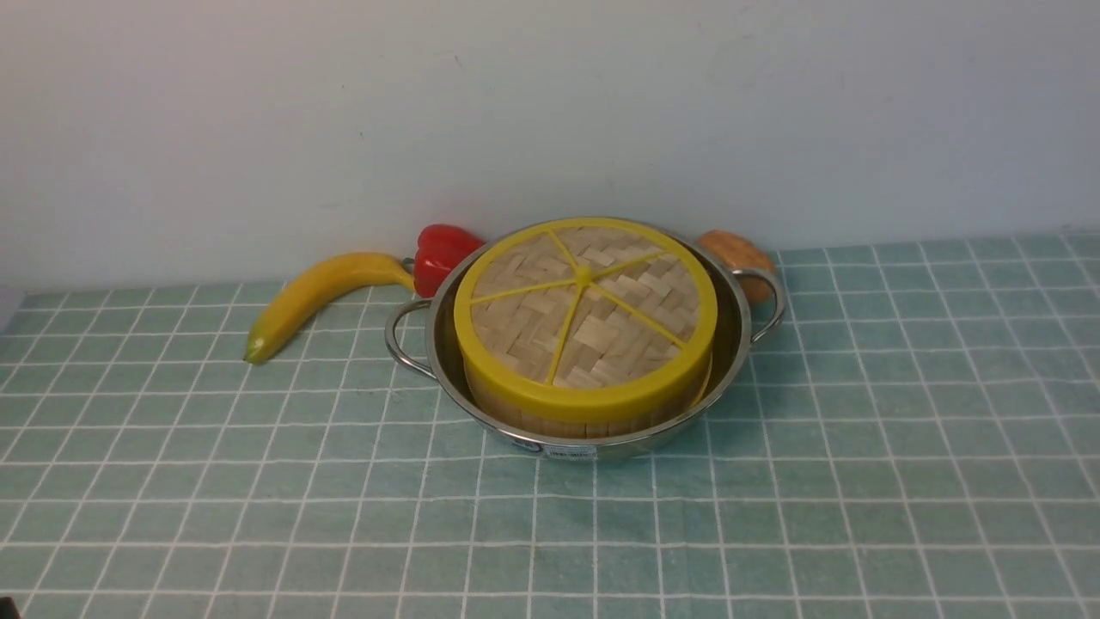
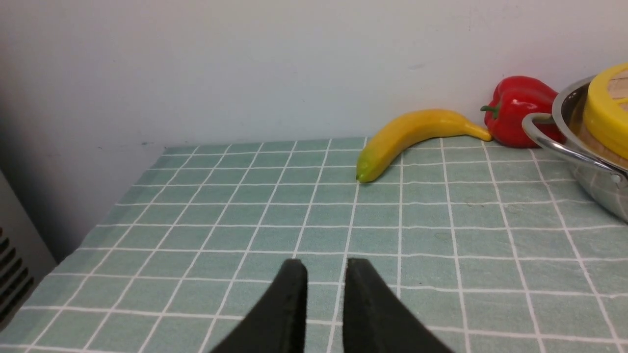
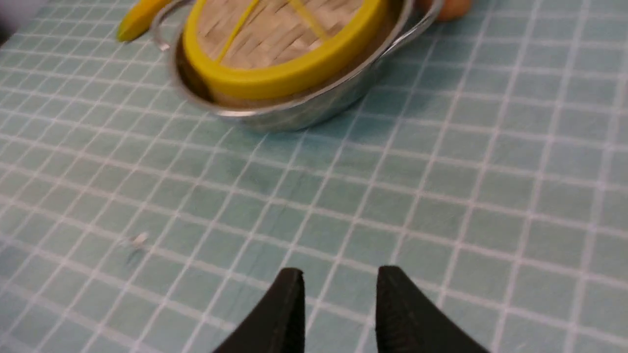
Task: Place the steamer in the pot on the blue tablecloth, and put the lid on the steamer.
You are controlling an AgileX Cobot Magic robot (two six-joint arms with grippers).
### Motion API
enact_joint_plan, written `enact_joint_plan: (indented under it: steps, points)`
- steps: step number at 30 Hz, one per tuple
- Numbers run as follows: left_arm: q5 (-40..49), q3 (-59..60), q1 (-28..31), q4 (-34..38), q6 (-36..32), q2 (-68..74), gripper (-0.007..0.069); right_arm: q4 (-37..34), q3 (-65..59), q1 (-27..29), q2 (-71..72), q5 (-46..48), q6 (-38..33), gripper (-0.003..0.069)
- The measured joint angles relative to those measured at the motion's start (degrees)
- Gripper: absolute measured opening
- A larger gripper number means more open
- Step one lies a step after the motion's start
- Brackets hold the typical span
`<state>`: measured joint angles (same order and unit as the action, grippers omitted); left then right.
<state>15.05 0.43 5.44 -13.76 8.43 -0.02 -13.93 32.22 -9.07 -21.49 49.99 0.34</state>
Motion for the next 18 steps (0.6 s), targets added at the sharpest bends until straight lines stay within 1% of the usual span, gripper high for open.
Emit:
enact_joint_plan:
  steps: [1, 4, 6, 8, 10, 11, 15, 18]
  points:
    - [0.0, 0.0, 0.0, 0.0, 0.0, 0.0, 0.0117, 1.1, -2.1, 3.6, 1.7, -4.7, -2.3, 0.0237]
    - [0.0, 0.0, 0.0, 0.0, 0.0, 0.0, 0.0122, 1.8, -7.8, 8.1, 5.3, -13.5, -6.1, 0.0237]
    - [0.0, 0.0, 0.0, 0.0, 0.0, 0.0, 0.0128, 2.0, -12.3, 10.0, 8.1, -19.3, -7.4, 0.0239]
    - [0.0, 0.0, 0.0, 0.0, 0.0, 0.0, 0.0129, 2.5, -17.7, 11.0, 11.2, -24.9, -8.0, 0.0239]
    - [0.0, 0.0, 0.0, 0.0, 0.0, 0.0, 0.0134, 2.9, -20.2, 11.0, 12.6, -27.2, -8.1, 0.0240]
    - [0.0, 0.0, 0.0, 0.0, 0.0, 0.0, 0.0138, 3.4, -24.5, 11.0, 15.0, -30.5, -8.2, 0.0240]
    - [0.0, 0.0, 0.0, 0.0, 0.0, 0.0, 0.0138, 3.7, -31.3, 11.0, 19.6, -35.3, -8.2, 0.0240]
    - [0.0, 0.0, 0.0, 0.0, 0.0, 0.0, 0.0146, 3.7, -32.6, 11.0, 21.2, -37.5, -8.2, 0.0240]
